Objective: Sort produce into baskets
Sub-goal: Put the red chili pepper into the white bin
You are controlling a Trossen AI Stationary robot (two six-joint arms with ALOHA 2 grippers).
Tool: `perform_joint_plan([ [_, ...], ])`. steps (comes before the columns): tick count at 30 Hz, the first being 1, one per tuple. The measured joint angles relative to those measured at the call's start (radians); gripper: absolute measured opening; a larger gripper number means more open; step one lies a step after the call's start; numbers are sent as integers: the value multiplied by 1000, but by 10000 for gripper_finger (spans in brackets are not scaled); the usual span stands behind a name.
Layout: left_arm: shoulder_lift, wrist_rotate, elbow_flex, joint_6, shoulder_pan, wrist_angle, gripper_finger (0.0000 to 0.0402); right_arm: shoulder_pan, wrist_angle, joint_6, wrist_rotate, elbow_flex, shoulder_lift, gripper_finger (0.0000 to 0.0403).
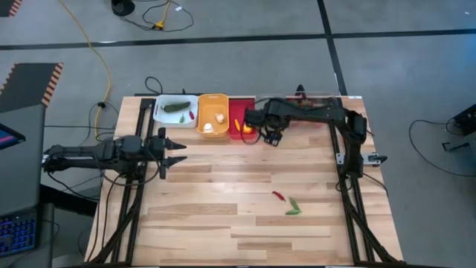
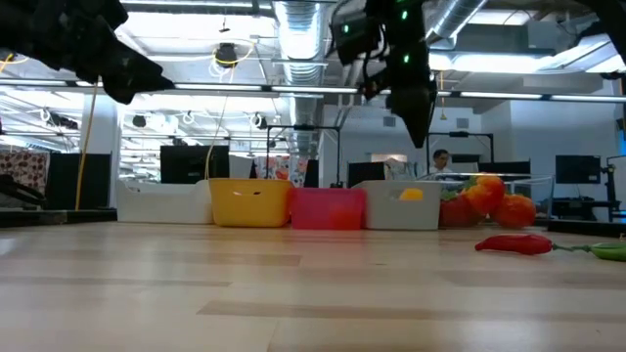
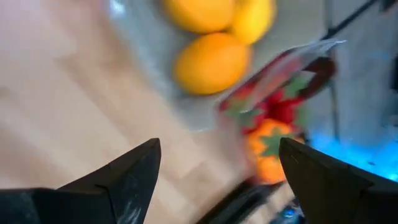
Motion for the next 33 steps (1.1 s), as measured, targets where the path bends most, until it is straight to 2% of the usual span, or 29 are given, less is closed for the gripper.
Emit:
perform_joint_plan([
  [6,7,0,-33,-49,0,61,178,154,-13,110,-169,1,-6,352],
  [8,8,1,-33,-64,0,69,178,213,-7,156,-192,1,-3,352],
  [19,8,17,-33,-68,0,82,178,504,78,474,-196,-10,-1,352],
  [24,8,17,-33,-67,0,80,178,599,150,604,-230,-98,-1,347],
  [28,8,17,-33,-67,0,80,178,656,285,672,-261,-193,0,325],
  [33,8,16,-33,-56,0,79,178,691,373,745,-261,-280,-1,298],
])
